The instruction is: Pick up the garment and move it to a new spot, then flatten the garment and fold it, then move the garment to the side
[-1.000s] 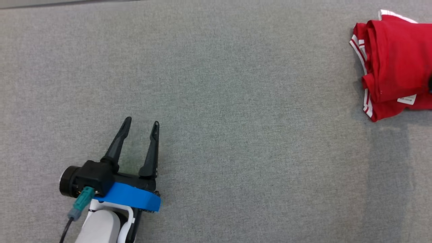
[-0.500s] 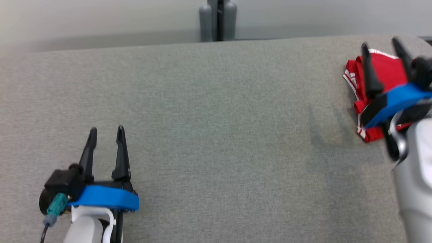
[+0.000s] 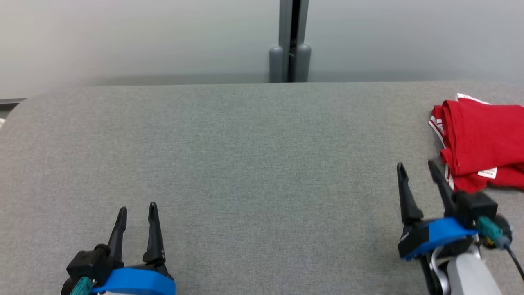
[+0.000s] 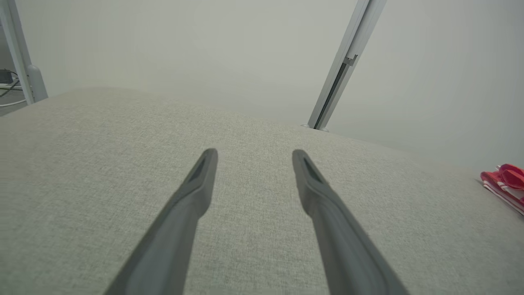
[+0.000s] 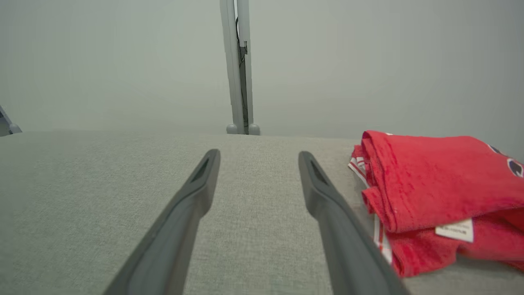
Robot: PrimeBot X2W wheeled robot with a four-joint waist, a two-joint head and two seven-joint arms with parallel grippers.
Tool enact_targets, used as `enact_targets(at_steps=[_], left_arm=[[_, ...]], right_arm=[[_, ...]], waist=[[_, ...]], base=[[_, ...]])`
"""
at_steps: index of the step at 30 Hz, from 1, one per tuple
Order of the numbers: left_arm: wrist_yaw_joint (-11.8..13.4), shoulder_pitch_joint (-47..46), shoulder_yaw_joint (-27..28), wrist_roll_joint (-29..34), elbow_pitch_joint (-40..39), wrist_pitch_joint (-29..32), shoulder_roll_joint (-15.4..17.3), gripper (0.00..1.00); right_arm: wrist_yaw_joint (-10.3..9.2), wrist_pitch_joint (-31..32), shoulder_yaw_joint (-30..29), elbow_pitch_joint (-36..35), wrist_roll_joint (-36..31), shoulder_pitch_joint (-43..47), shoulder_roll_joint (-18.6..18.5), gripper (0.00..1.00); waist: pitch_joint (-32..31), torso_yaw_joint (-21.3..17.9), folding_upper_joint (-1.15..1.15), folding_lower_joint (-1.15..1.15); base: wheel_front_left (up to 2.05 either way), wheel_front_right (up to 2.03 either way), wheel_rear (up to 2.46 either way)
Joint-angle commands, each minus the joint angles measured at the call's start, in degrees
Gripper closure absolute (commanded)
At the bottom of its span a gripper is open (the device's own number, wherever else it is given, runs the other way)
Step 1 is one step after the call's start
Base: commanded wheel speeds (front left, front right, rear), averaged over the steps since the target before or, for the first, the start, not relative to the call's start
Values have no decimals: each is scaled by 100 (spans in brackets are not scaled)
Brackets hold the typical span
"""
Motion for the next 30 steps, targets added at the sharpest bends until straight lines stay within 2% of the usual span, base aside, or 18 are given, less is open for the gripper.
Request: enact_targets(at_steps=[1,4,11,30], left_arm=[[-41,89,29,38,-52,-25,-18,0],[-29,194,110,96,-94,-25,-62,0],[-58,347,95,247,-57,-26,-111,0],[-128,335,1,297,-27,-26,-192,0]], right_arm=[[1,-69,90,-24,285,238,12,0],[1,-137,247,25,571,476,11,0],[1,-233,581,178,776,628,9,0],[1,-272,615,59,830,521,11,0]], waist=[[-31,35,0,1],[-81,40,0,1],[-156,41,0,1],[-177,68,0,1]], base=[[0,0,0],[0,0,0],[0,0,0],[0,0,0]])
